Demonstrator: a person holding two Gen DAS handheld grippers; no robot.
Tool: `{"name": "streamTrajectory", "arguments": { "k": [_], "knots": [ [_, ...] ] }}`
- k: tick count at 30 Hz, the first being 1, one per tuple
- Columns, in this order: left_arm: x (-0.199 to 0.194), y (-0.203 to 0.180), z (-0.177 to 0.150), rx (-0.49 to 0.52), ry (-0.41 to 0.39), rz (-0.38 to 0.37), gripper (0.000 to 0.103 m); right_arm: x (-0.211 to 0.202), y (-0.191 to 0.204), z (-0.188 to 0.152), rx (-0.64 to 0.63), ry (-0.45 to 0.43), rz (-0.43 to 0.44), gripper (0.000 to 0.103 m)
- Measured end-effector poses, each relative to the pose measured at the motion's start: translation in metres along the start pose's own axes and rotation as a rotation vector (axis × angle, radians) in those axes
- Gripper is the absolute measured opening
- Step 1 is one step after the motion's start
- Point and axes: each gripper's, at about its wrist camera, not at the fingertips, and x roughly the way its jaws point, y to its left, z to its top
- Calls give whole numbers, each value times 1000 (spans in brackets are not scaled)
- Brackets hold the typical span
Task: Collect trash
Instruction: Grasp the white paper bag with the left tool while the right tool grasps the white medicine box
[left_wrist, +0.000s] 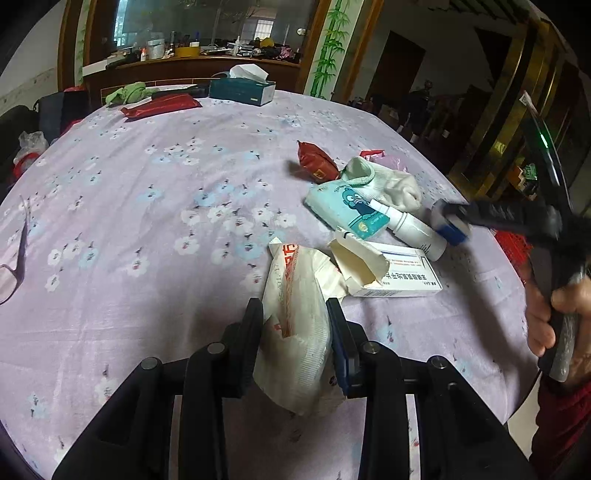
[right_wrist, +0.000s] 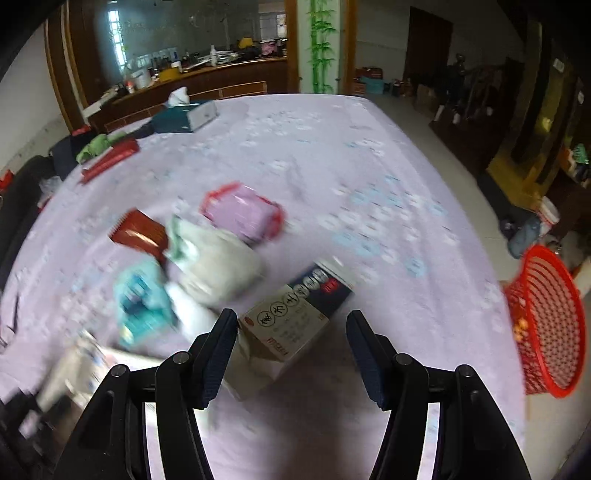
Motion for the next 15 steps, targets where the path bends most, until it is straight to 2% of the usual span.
{"name": "streamTrajectory", "arguments": {
  "k": [5,9,15],
  "knots": [
    [3,1,-2,14,7,6,34,-16,-39,-23,77,-6,16,65],
    [10,0,0,8,7,19,38,-19,-58,-29,159,6,95,65],
    [15,0,2,7,-1,28,38,-2,-59,-31,246,44,197,65]
  ]
}}
